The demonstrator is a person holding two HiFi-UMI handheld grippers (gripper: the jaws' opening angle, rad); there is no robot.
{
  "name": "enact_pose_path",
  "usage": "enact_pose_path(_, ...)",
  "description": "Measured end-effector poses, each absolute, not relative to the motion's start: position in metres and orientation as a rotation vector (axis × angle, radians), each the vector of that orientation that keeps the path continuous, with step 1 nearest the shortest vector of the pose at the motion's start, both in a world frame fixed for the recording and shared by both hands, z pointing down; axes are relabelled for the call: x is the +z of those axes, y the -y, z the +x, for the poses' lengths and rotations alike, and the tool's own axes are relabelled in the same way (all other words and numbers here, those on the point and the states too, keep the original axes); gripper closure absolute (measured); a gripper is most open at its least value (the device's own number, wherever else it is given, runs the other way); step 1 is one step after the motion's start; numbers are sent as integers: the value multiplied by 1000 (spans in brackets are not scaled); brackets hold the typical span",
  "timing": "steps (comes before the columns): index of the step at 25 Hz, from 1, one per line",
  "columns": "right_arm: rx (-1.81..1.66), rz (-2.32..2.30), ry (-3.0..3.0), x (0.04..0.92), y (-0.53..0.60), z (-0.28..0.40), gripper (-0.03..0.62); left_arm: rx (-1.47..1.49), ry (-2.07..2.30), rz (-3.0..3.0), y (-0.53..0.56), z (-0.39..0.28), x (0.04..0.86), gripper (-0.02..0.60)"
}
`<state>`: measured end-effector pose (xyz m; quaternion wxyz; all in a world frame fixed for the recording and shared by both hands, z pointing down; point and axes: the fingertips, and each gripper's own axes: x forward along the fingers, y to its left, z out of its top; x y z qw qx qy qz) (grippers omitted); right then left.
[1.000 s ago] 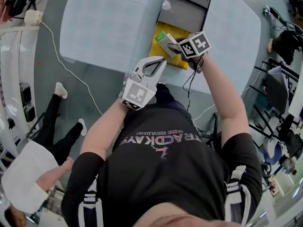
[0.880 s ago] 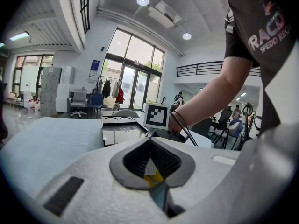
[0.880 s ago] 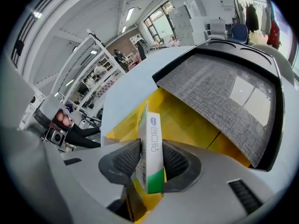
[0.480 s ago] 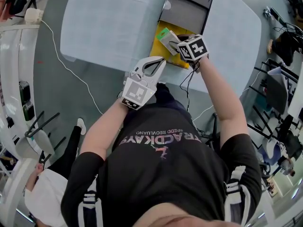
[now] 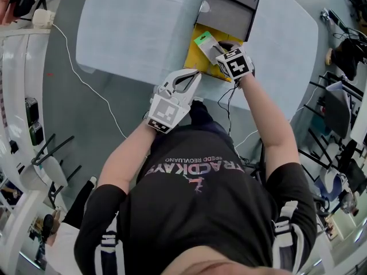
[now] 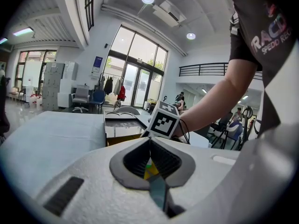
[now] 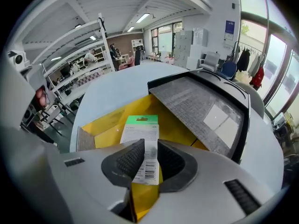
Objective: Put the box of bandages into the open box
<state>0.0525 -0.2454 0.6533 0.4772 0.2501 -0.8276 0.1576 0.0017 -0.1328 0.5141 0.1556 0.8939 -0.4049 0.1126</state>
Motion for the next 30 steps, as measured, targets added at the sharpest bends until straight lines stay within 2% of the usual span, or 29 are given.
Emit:
enact_pose_path(3, 341, 677, 2056, 642, 251, 55, 565, 327, 1162, 2561, 132, 0, 512, 565)
enact_pose_path(6, 320, 718, 2081, 629, 251, 56, 582, 318, 1165, 2555, 129, -1, 509, 565)
enact_pose_path(21, 302, 872, 2348, 519, 226, 33, 583, 220, 1204, 2549, 123, -24, 475, 565)
enact_pose_path(30, 264, 1022, 2486, 435, 198, 24, 583, 139, 1215, 2560, 128, -53, 422, 565)
